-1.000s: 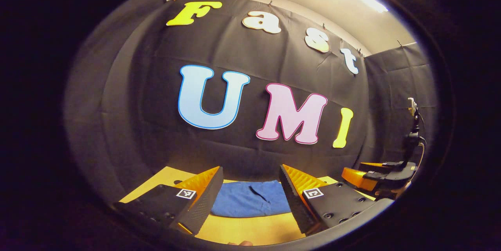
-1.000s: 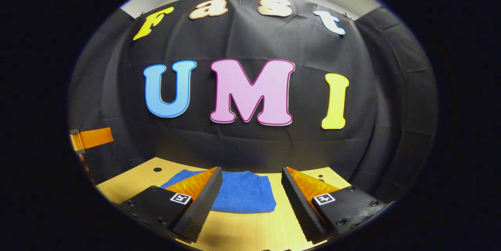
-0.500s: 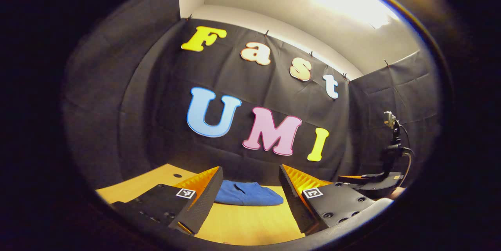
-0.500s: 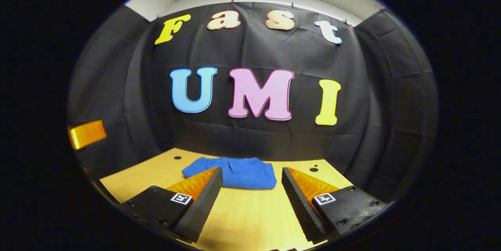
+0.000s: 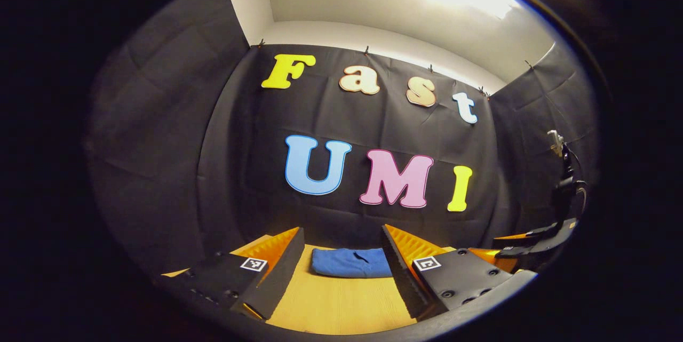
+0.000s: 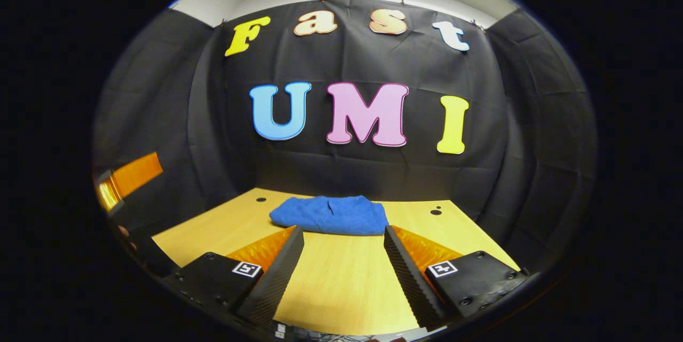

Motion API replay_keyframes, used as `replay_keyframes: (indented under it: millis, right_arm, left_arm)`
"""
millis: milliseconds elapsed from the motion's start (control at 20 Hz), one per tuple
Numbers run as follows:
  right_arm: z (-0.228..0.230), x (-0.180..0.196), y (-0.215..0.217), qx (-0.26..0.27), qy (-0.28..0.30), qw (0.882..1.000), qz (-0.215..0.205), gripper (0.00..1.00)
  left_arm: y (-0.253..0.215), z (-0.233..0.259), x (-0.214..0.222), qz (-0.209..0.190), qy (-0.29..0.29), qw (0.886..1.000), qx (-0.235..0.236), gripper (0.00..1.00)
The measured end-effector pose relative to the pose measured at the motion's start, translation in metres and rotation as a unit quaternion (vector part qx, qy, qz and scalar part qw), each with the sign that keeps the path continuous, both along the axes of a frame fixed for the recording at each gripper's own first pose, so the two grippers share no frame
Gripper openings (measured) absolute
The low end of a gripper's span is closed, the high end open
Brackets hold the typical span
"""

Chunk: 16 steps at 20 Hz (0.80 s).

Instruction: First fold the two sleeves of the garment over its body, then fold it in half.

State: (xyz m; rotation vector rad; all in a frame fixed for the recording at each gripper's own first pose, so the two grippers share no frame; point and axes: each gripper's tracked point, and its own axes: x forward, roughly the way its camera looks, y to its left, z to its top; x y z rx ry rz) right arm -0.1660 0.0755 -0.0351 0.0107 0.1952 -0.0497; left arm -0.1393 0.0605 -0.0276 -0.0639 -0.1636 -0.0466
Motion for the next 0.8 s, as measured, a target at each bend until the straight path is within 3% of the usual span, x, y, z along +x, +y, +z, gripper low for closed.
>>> replay_keyframes:
  millis: [200,250,500,650,800]
  right_arm:
    - [0.032,0.008,-0.003,-0.019,-0.041,0.999,-0.009,0.96]
    - [0.037,0.011,-0.002,-0.017,-0.045,0.999,-0.010,0.92]
    - [0.072,0.018,0.000,-0.020,-0.077,0.997,-0.013,0.96]
    - [0.078,0.018,-0.005,-0.023,-0.080,0.996,-0.021,0.93]
    - [0.073,0.015,-0.012,-0.032,-0.075,0.996,-0.027,0.96]
  left_arm:
    - [-0.015,0.009,0.016,-0.032,0.006,0.999,0.014,0.81]
    - [-0.017,0.012,0.020,-0.035,0.011,0.999,0.017,0.81]
    - [-0.029,0.030,0.047,-0.043,0.012,0.999,0.000,0.82]
    - [-0.031,0.038,0.057,-0.041,0.007,0.999,-0.003,0.81]
    - [-0.035,0.041,0.061,-0.046,0.003,0.999,0.002,0.81]
